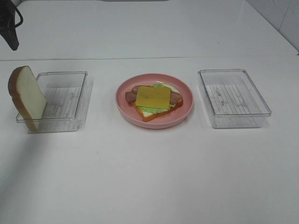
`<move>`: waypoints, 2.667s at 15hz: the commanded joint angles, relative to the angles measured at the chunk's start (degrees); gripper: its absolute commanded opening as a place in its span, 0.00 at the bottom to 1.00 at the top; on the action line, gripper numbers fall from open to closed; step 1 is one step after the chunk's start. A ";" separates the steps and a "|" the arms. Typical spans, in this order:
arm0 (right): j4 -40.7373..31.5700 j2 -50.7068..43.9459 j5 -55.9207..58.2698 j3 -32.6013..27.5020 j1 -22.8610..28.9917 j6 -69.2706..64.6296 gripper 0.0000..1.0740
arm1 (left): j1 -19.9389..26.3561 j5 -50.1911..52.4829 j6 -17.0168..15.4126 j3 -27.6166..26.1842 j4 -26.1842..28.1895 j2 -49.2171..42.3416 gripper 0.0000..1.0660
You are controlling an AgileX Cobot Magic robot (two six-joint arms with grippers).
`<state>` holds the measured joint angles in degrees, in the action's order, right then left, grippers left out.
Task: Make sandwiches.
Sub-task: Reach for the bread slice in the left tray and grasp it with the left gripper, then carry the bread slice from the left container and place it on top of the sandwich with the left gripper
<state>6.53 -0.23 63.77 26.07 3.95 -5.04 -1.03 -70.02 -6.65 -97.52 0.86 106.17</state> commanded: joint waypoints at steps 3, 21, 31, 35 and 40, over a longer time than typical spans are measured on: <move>0.23 -1.72 -0.63 -0.11 -0.29 0.74 0.91 | 0.06 3.84 1.60 1.43 6.36 0.92 0.95; 0.23 -1.72 -0.63 -0.11 -0.29 0.74 0.91 | -0.06 7.85 1.95 1.49 6.59 17.13 0.72; 0.23 -1.72 -0.63 -0.11 -0.29 0.74 0.91 | -0.17 4.24 0.92 -3.27 9.40 12.95 0.00; 0.23 -1.72 -0.63 -0.11 -0.29 0.74 0.91 | -0.17 0.17 0.92 -14.67 20.28 12.89 0.00; 0.23 -1.72 -0.63 -0.11 -0.29 0.74 0.91 | -4.30 6.47 3.95 -16.84 32.83 13.24 0.00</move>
<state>6.53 -0.23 63.77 26.07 3.95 -5.04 -5.79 -63.48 -3.15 -113.96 32.14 119.75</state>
